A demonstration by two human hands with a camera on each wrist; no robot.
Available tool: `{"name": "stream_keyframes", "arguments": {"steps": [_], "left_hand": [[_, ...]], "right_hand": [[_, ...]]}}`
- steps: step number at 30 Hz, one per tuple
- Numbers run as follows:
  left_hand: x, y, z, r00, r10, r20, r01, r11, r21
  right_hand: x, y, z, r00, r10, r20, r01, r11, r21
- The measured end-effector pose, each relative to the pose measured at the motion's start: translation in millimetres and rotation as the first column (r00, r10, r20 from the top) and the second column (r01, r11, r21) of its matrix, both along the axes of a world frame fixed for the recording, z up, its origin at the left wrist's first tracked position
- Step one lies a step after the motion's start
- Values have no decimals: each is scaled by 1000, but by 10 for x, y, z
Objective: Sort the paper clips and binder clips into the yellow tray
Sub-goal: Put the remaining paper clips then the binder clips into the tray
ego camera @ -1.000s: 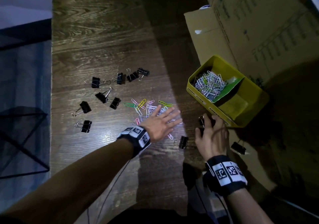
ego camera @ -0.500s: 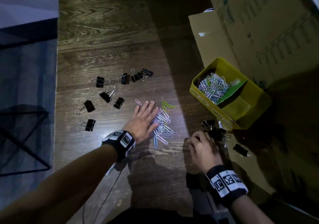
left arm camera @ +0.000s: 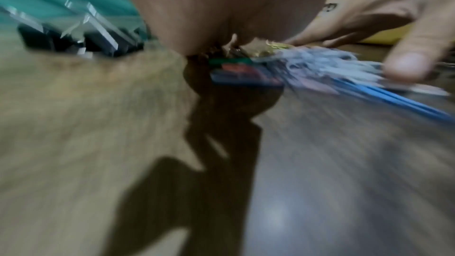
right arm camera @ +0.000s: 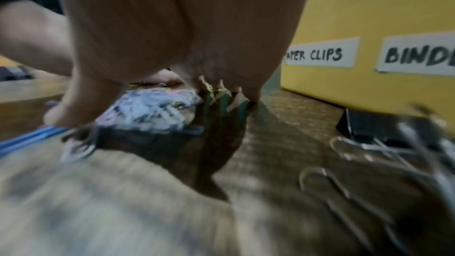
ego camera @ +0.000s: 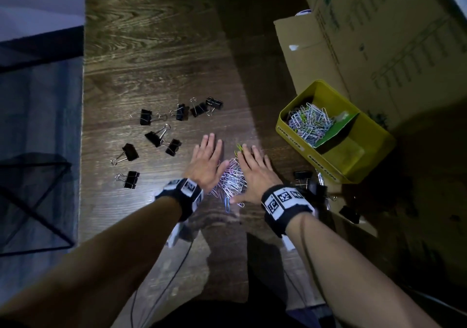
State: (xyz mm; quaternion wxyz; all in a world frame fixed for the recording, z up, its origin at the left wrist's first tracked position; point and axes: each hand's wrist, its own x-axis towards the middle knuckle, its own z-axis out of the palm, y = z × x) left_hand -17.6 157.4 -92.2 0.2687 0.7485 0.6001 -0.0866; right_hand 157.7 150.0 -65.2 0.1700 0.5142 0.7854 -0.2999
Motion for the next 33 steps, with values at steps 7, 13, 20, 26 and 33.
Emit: {"name": "stream_keyframes", "arguments": {"steps": [7,13,20,26,33], "left_hand": [[53,-649,7,966,-166,200,171,985,-9],[33,-596,174,992,-126,-5,126,982,140],[85,-598,255,965,-12,263,-21,992,121],[-39,-553,251,933,169,317,-190,981,35],[-244,-429,282,604,639,476,-454,767,-452]], "right_hand": [[23,-560,-9,985,-11,-170,32,993,118],[37,-573,-22,962,-187,-198,229,950,214],[-37,-525,5,951,-237,-197,256,964,74],[49,-506,12,911,-315,-267,329,944,8],[281,-534,68,756,-523,-394,532,841,-98]]}}
